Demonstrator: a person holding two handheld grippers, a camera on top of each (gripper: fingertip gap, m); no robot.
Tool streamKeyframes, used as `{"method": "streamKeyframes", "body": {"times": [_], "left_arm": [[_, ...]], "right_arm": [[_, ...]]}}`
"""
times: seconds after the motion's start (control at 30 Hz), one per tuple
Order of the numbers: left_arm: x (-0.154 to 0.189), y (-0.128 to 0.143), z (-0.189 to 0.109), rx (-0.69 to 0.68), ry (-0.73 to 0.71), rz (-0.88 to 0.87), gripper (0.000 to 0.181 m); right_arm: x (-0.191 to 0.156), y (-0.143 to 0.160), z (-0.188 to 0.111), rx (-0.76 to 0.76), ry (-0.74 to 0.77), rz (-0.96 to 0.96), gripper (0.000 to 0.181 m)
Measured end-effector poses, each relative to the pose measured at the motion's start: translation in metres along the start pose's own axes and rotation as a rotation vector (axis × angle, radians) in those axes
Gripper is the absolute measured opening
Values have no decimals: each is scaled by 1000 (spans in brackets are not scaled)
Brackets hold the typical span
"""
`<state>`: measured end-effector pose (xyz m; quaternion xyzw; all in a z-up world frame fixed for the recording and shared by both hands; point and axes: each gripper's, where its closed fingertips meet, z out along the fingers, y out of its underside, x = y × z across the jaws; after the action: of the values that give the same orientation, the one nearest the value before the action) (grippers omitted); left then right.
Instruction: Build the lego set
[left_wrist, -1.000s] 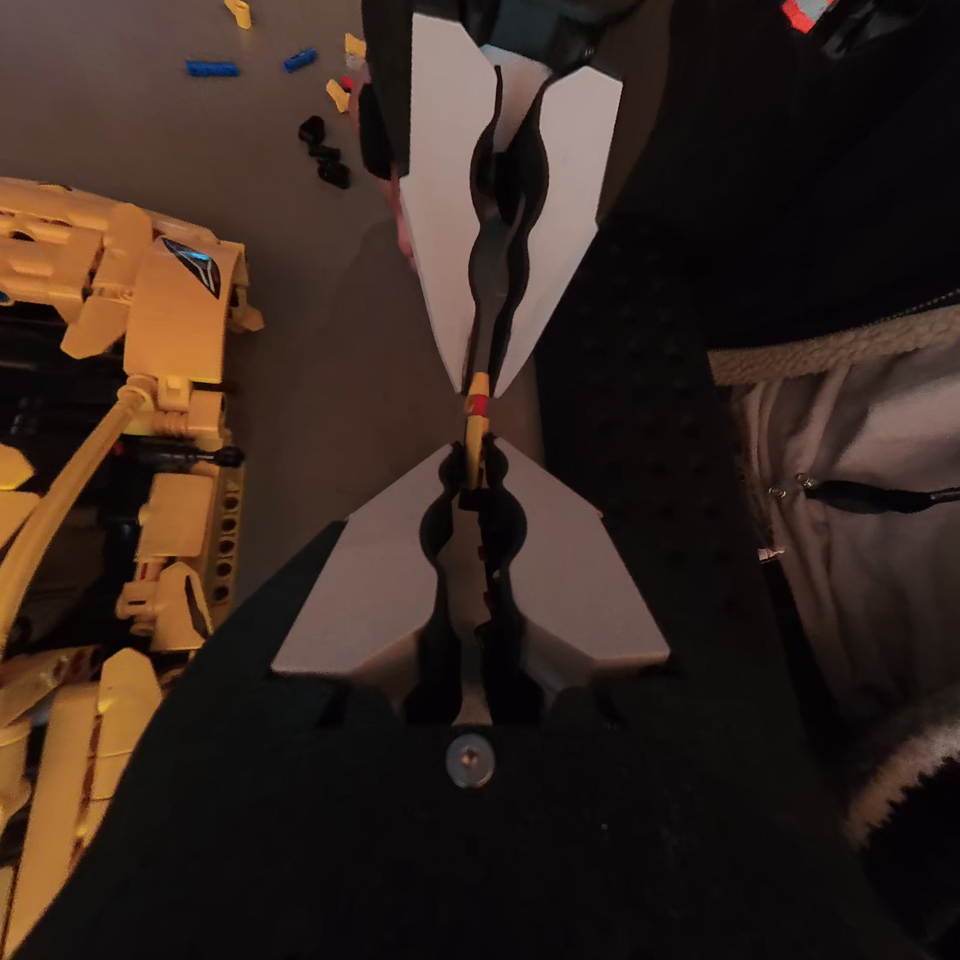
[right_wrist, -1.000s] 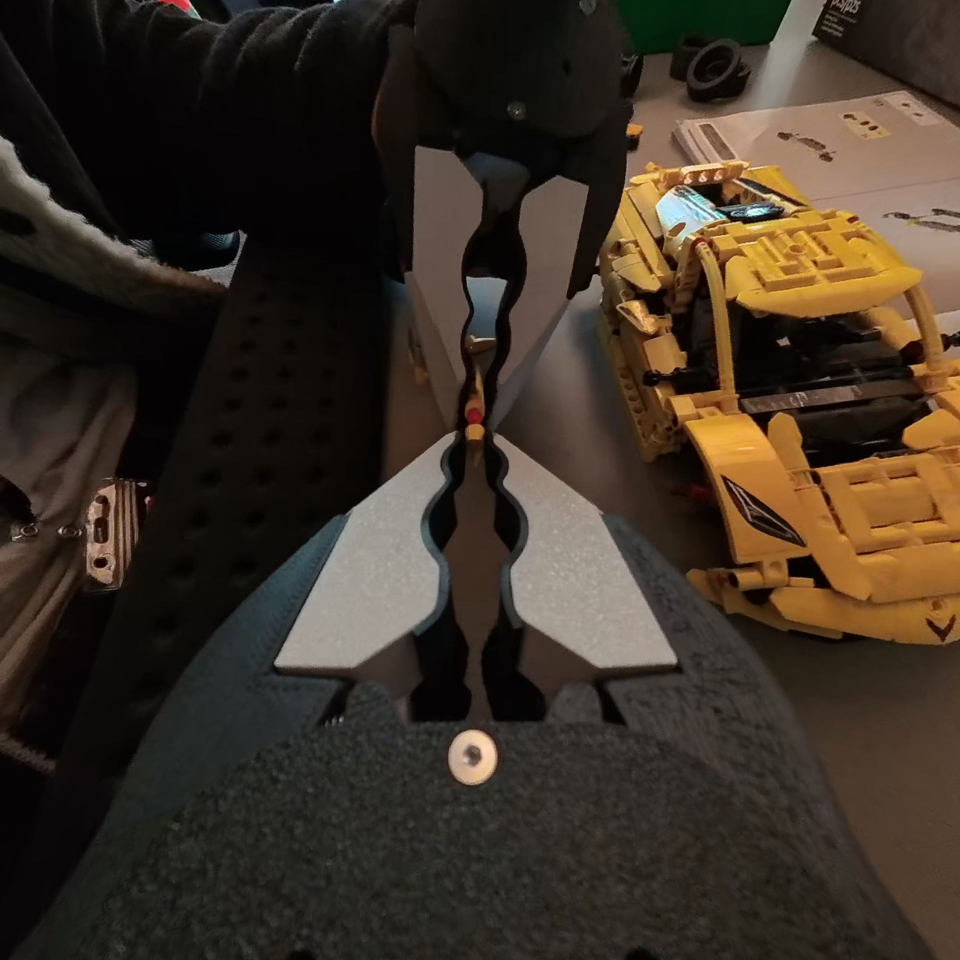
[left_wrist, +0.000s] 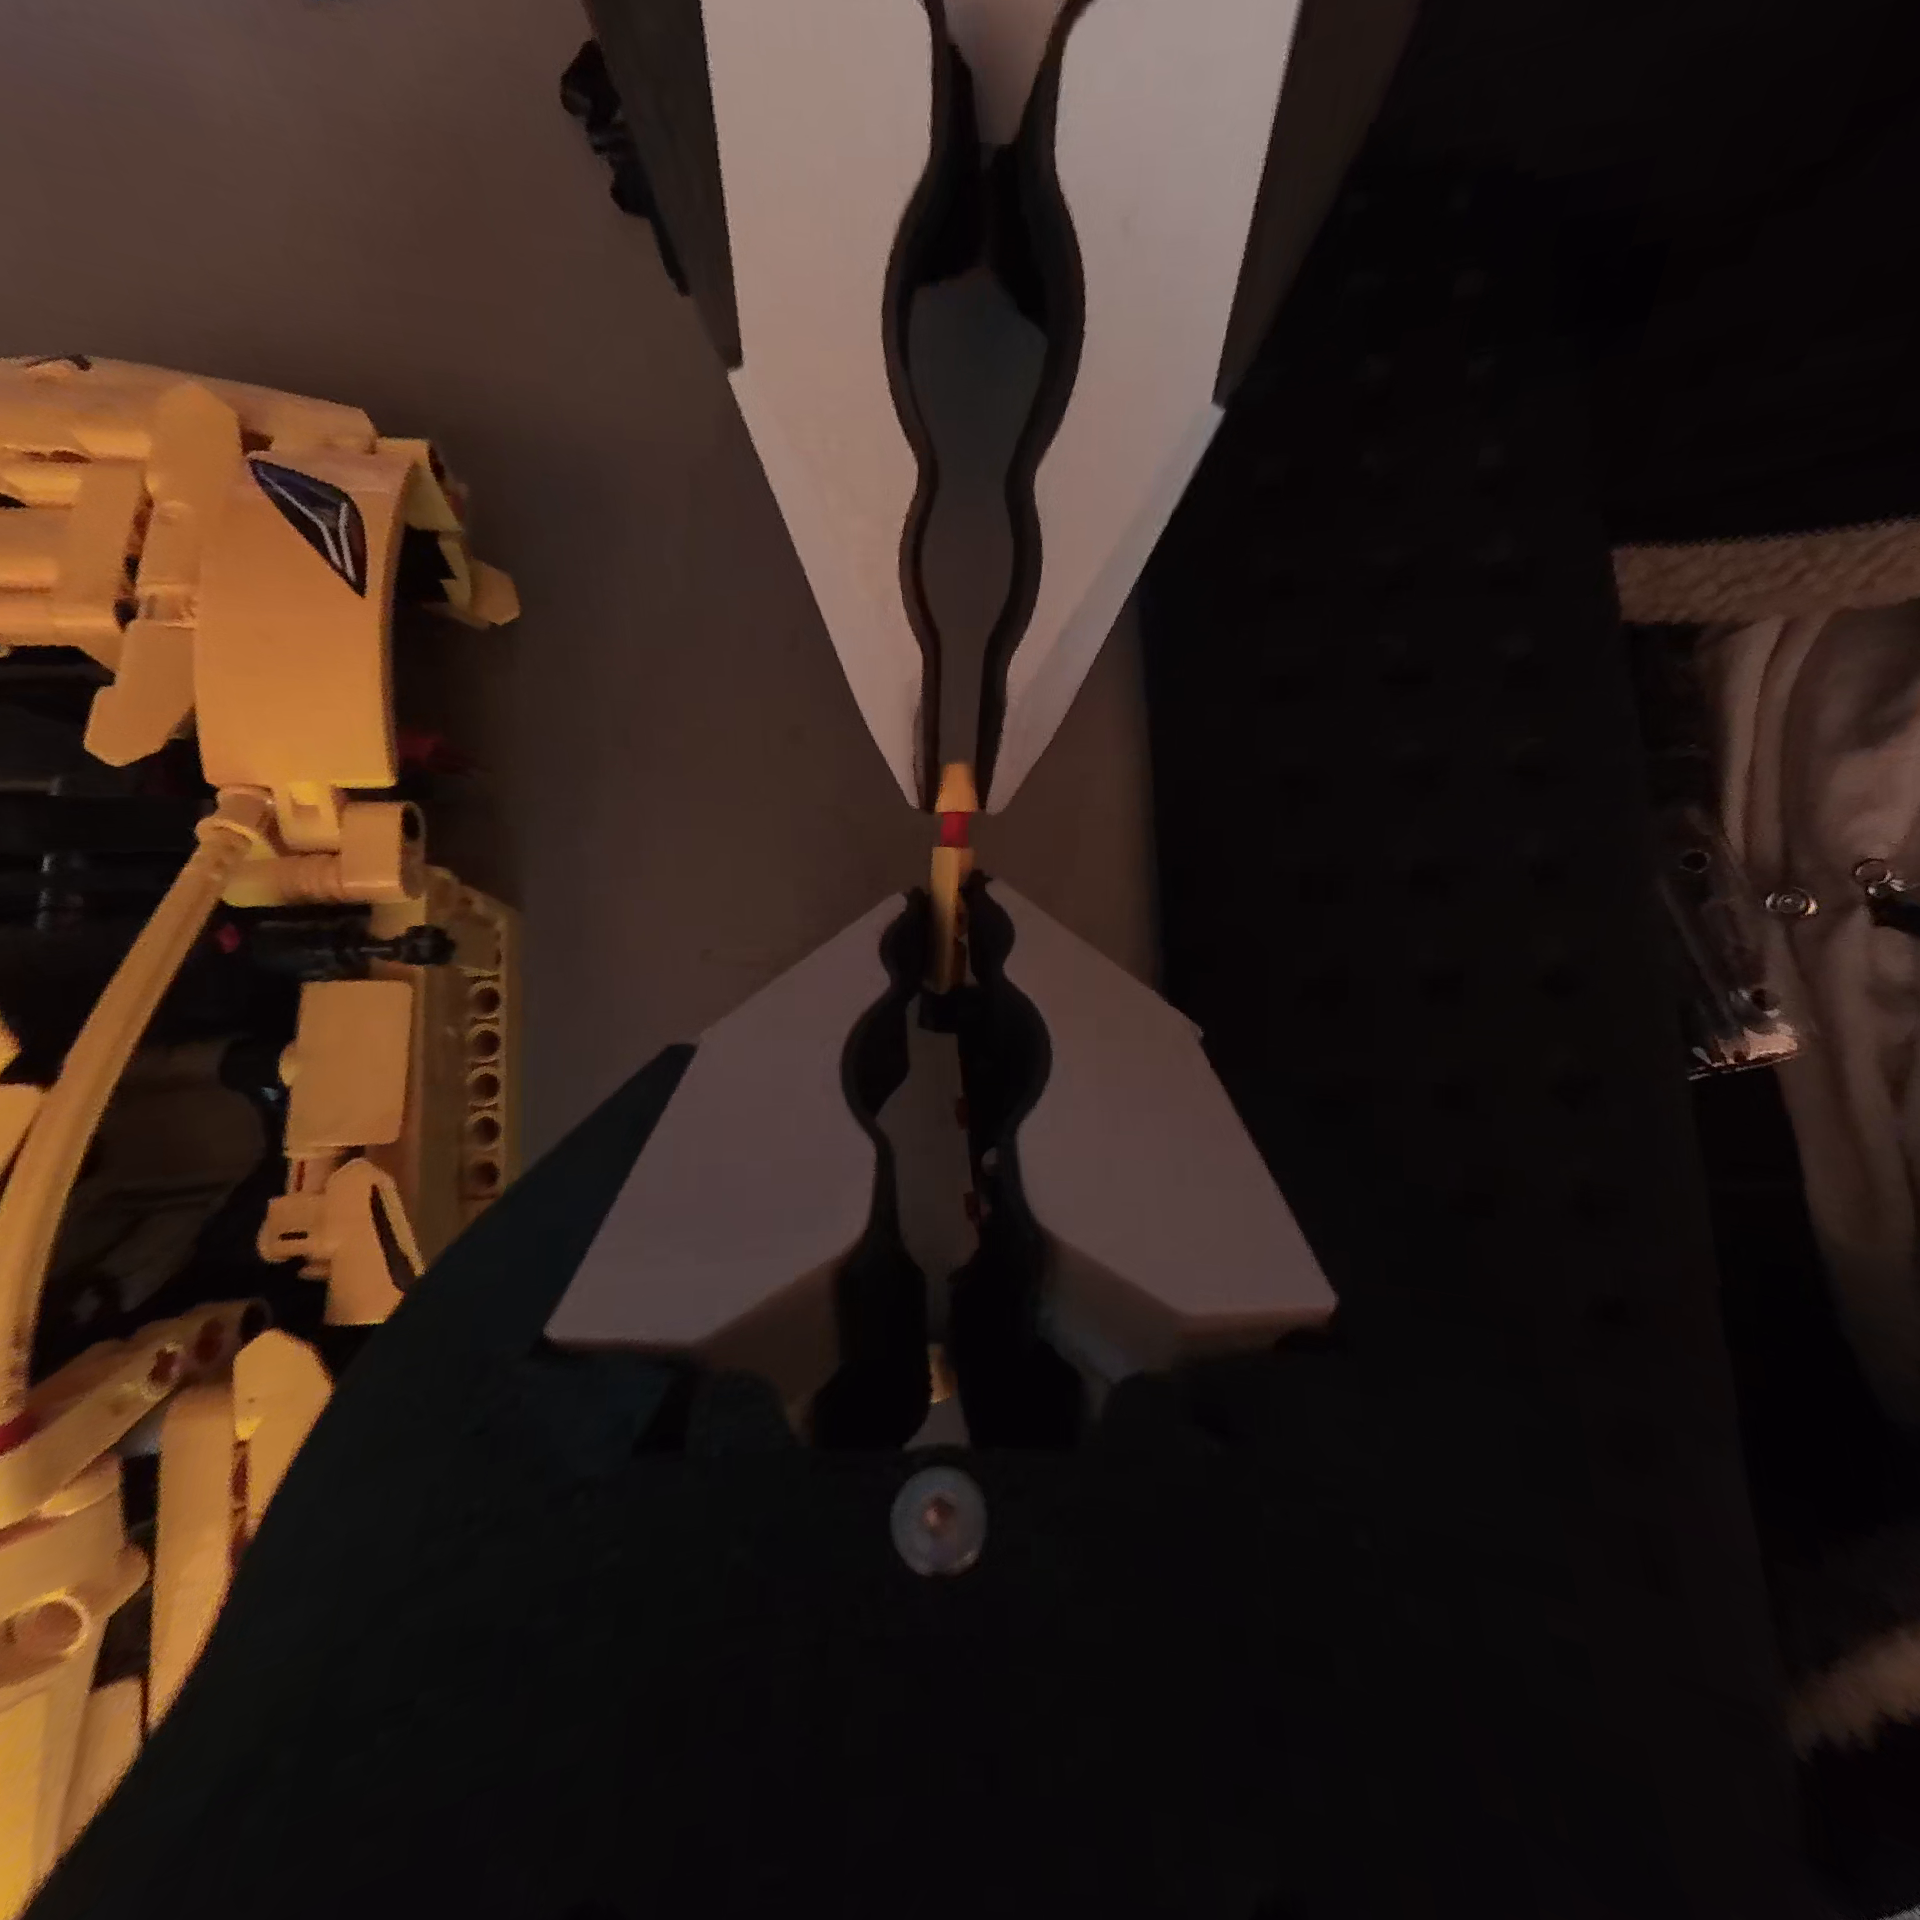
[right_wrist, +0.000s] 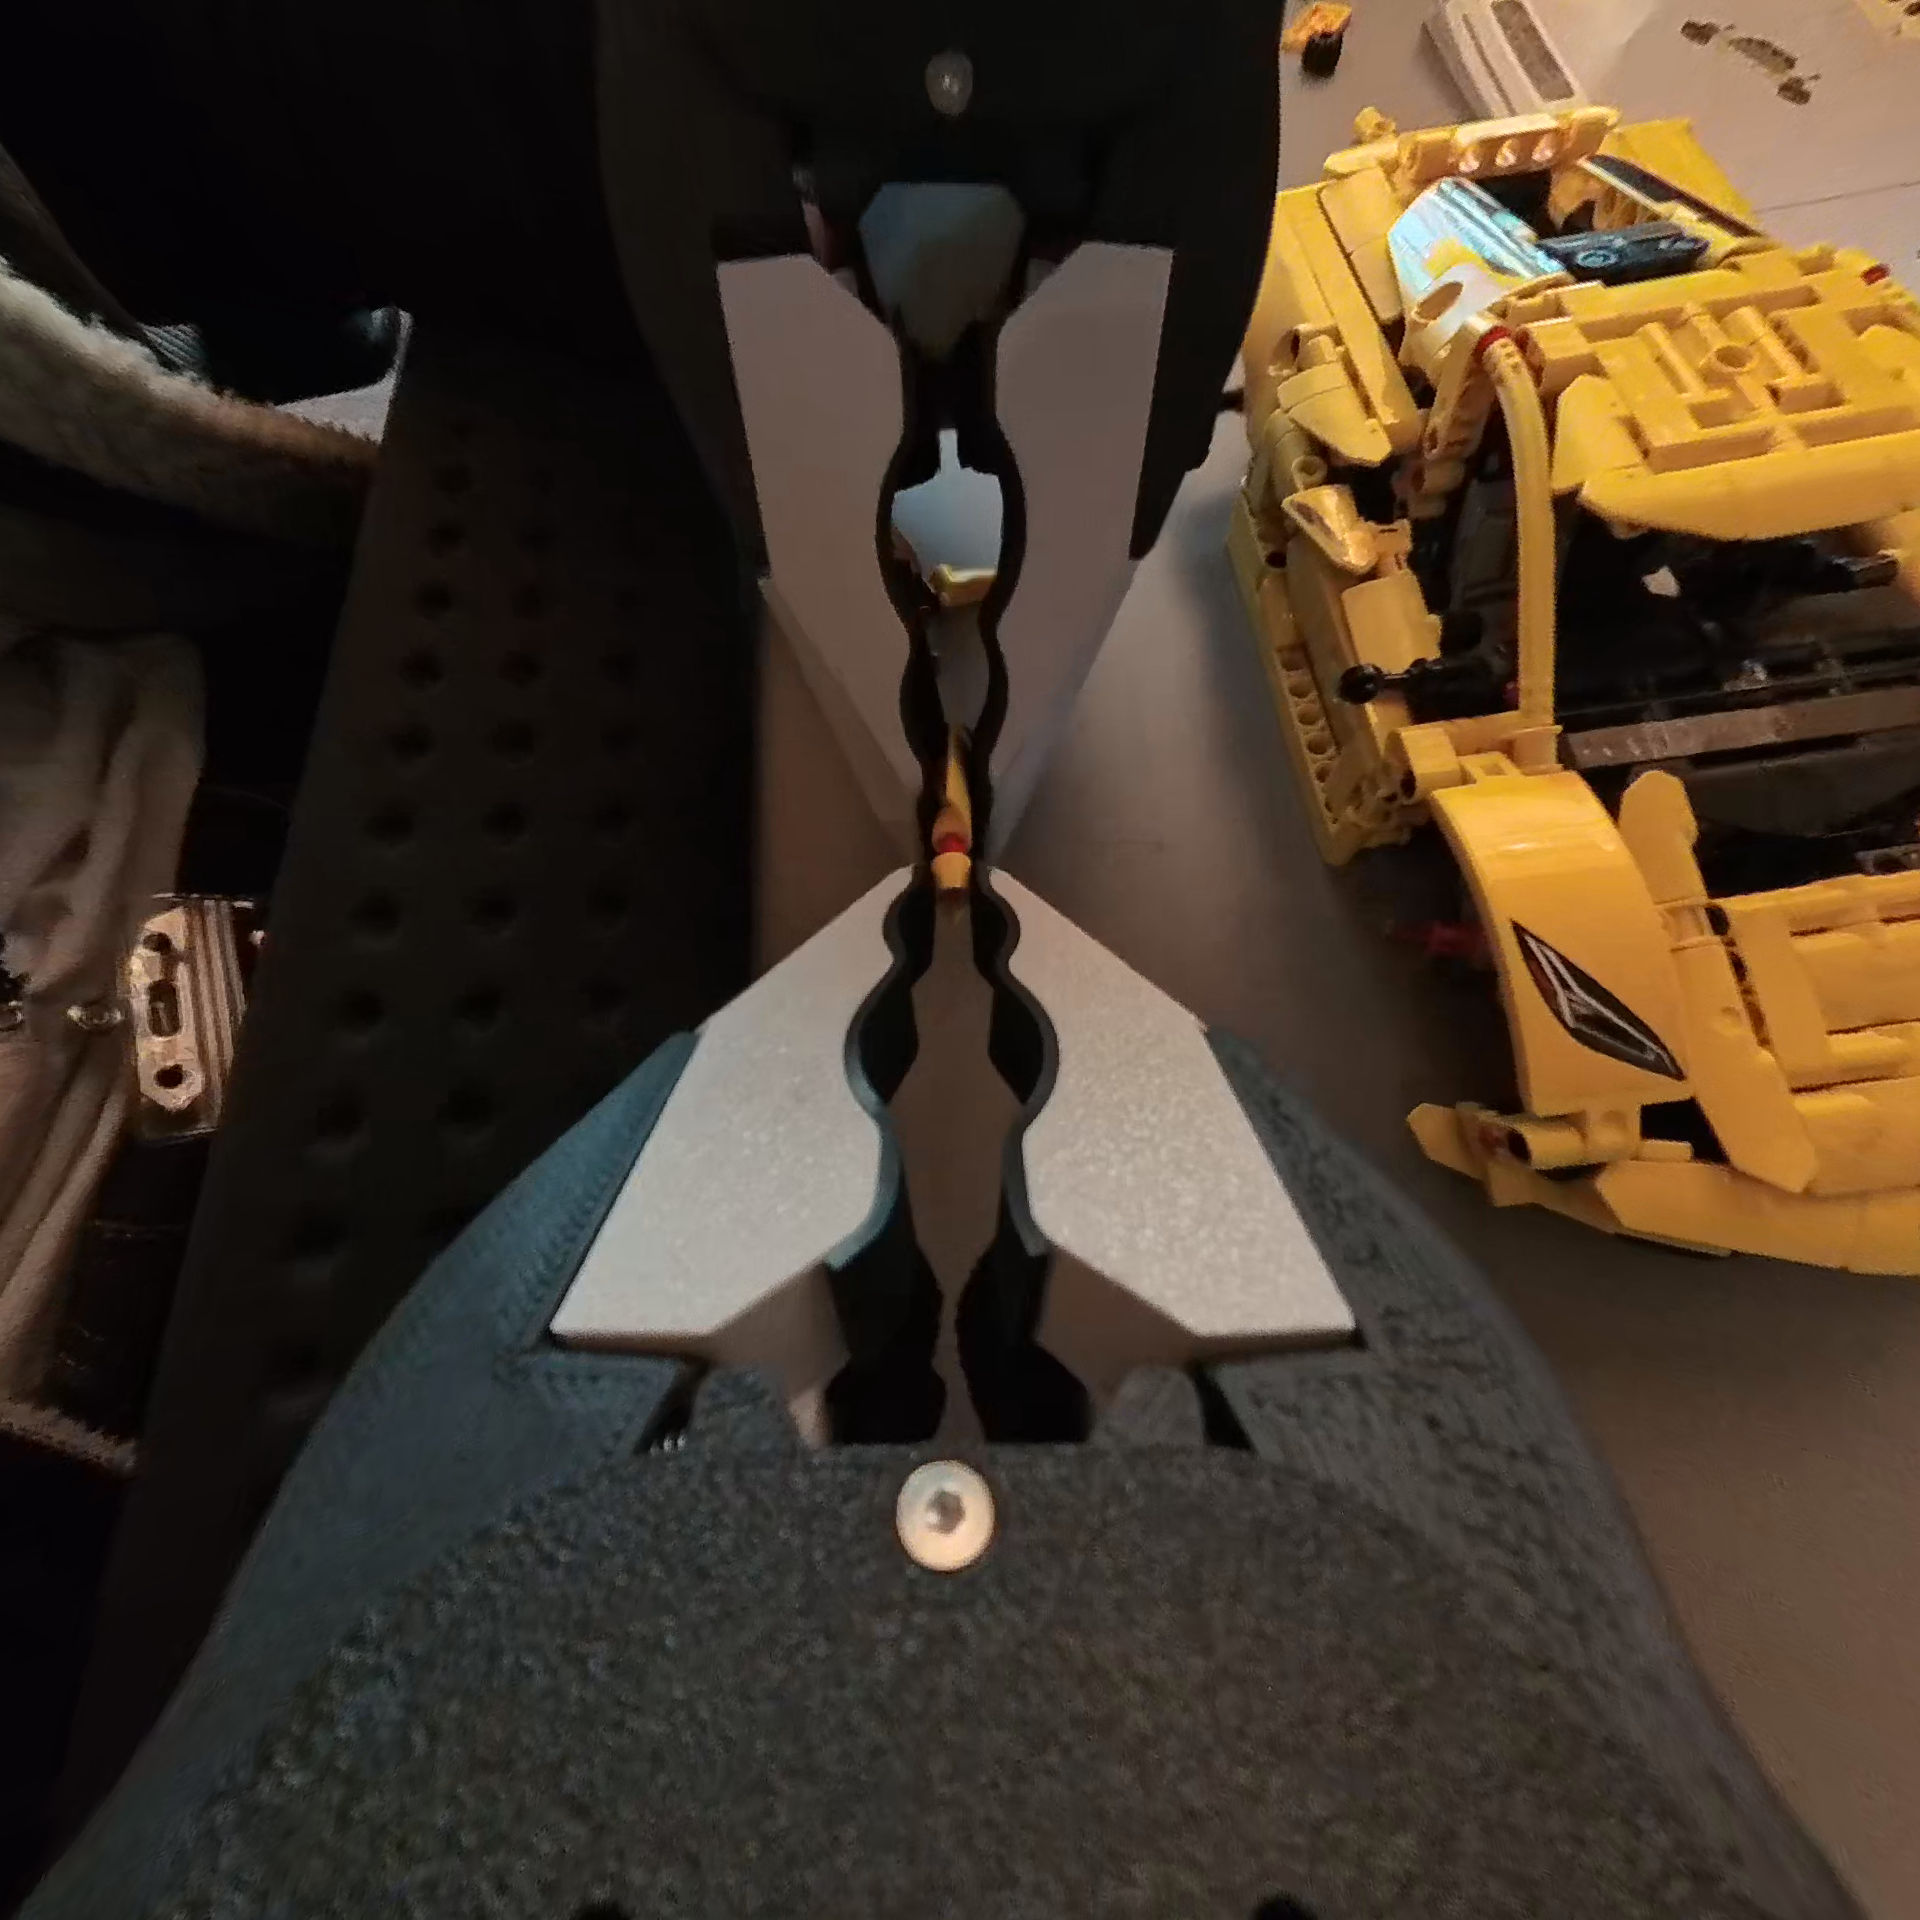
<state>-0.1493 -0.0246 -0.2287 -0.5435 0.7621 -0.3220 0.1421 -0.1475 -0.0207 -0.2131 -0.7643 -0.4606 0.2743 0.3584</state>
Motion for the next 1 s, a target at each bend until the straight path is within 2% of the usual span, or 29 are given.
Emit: {"method": "streamKeyframes", "body": {"times": [0.13,0.3,0.5,0.6,0.73,0.87,1.0], "left_arm": [[-1,3,4,-36,-8,-17,4],[-1,2,2,-12,9,-23,5],[1,-14,-10,160,141,-146,7],[1,-14,-11,183,191,-191,7],[-2,-16,-13,214,193,-190,8],[-19,-21,-40,331,157,-238,31],[-32,-18,-82,442,52,-239,32]], "right_arm": [[2,4,9,-64,49,-39,6],[2,2,8,-42,44,-22,6],[5,-15,-6,126,-20,71,7],[5,-14,-5,143,-80,183,6],[6,-10,-5,128,-82,201,6],[22,13,-4,43,-29,306,6],[21,22,-1,-10,0,260,6]]}}
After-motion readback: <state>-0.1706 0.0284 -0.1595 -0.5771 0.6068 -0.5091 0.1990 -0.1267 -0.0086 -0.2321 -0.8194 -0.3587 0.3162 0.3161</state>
